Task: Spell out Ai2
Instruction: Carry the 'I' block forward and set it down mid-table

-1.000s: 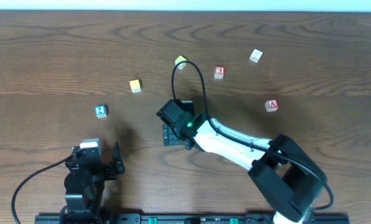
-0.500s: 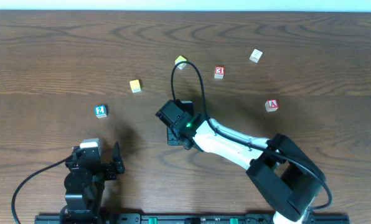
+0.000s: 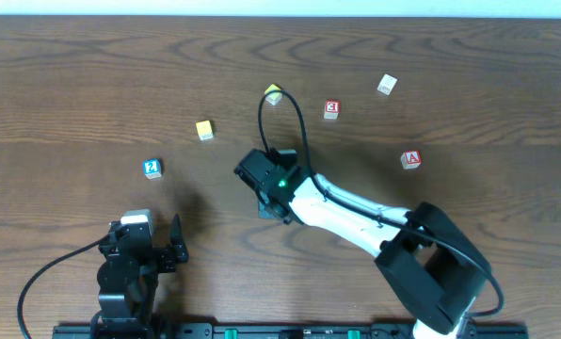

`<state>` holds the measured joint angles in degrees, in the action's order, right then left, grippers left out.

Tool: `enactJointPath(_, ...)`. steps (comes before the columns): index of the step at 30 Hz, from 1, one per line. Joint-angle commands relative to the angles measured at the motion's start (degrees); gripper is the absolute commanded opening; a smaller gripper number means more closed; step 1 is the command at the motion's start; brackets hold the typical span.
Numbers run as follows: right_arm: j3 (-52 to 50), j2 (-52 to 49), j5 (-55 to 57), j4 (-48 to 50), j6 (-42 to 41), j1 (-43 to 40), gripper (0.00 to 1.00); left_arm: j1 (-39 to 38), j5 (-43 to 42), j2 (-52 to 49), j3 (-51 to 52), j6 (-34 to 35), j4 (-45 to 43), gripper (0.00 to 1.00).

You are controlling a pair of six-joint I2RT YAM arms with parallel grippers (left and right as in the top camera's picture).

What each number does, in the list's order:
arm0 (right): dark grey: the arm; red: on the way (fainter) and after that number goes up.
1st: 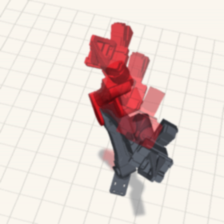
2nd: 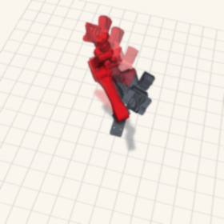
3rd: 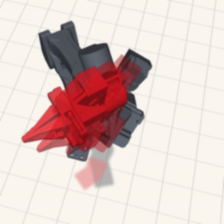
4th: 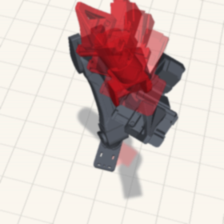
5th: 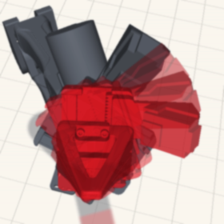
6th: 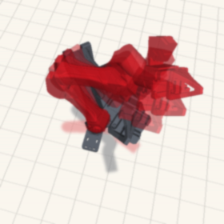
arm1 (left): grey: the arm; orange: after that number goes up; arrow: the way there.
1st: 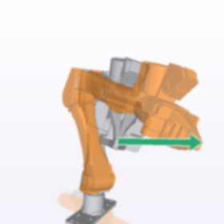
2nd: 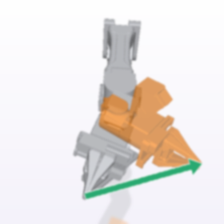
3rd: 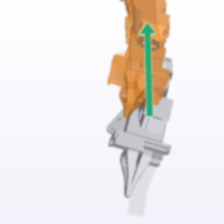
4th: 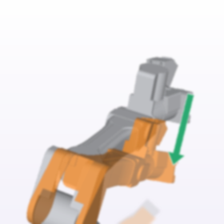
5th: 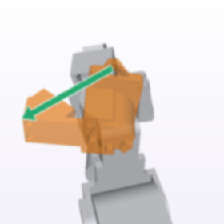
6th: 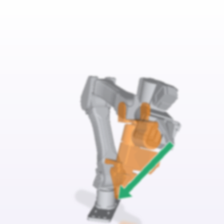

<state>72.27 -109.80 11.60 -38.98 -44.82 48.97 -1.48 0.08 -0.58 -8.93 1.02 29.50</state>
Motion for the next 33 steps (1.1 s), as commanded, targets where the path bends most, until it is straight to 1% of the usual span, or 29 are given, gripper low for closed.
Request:
enactJointPath(1,7.37,0.02,3.96,-0.61,4.39,-1.81,0.27,0.37,0.76,0.33,0.9,-1.05,-0.15,0.95)
enactJointPath(3,10.38,0.02,4.61,-0.72,5.09,-2.95,0.28,0.37,0.76,0.33,0.9,-1.05,-0.15,0.95)
enactJointPath(6,12.96,0.02,5.44,-0.59,5.07,-5.05,0.28,0.37,0.74,0.33,0.9,-1.05,-0.15,0.95)
enactJointPath(12,13.33,-0.35,5.53,-0.28,5.09,-11.76,0.27,0.37,0.76,0.33,0.9,-1.03,-0.15,0.95)
enactJointPath(16,13.33,-1.46,3.21,-0.66,5.09,-14.32,0.27,0.37,0.76,0.33,0.9,-1.05,-0.15,0.95)
enactJointPath(19,13.35,-3.45,1.57,-0.44,5.07,-14.43,0.27,0.37,0.74,0.33,0.9,-1.03,-0.15,0.95)
enactJointPath(27,13.35,-9.31,1.6,1.49,5.09,-11.3,0.27,0.37,0.76,0.33,0.9,-1.05,-0.15,0.95)
enactJointPath(33,13.35,-10.86,1.68,4.0,5.09,-10.62,0.28,0.37,0.76,0.33,0.9,-1.03,-0.15,0.95)
